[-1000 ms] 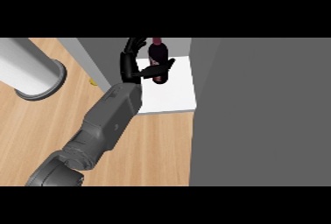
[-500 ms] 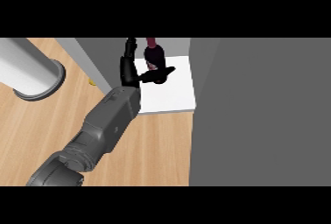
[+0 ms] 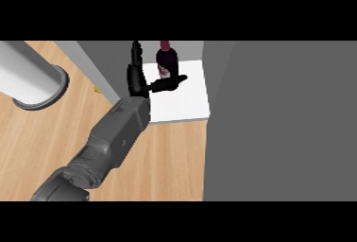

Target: Pick up the wine, place it into the cabinet and close the cabinet

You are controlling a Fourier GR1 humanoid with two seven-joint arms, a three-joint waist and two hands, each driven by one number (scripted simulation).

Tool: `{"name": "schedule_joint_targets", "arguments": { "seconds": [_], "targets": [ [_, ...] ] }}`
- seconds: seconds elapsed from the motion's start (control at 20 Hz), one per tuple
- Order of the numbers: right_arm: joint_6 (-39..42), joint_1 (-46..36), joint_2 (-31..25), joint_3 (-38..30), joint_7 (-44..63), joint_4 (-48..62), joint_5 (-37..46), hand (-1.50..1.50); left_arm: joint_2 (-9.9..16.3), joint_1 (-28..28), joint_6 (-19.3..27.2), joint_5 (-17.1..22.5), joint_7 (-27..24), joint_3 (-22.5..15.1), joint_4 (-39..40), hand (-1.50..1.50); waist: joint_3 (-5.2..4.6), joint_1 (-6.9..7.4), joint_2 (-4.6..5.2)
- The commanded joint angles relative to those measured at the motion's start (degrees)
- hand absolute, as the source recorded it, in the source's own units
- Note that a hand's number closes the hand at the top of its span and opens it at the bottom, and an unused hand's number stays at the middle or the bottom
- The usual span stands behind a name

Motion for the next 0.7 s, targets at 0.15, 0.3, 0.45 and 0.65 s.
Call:
{"name": "schedule_joint_targets", "arguments": {
  "seconds": [0.15,0.3,0.45,0.65],
  "targets": [
    [-1.2,1.8,2.1,1.4,-0.2,-2.8,-0.8,-1.50,3.6,2.5,-6.0,-0.9,0.0,-0.1,1.2,-1.50,-0.23,0.79,0.22],
    [-0.3,1.5,0.4,0.9,1.2,-4.3,-2.5,-1.50,2.2,2.1,-6.5,0.0,-0.9,1.0,0.3,-1.50,-0.24,0.68,0.15],
    [-0.6,2.5,2.4,3.0,-2.1,-2.2,1.1,-1.50,1.5,2.1,-7.2,-1.6,-1.0,-0.7,0.9,-1.50,-0.21,1.20,0.04],
    [-2.5,-1.8,1.8,3.0,0.9,-0.5,0.8,-1.50,0.0,1.6,-8.4,-0.9,-0.5,-1.2,0.6,-1.50,-0.23,1.01,-0.06]
  ]
}}
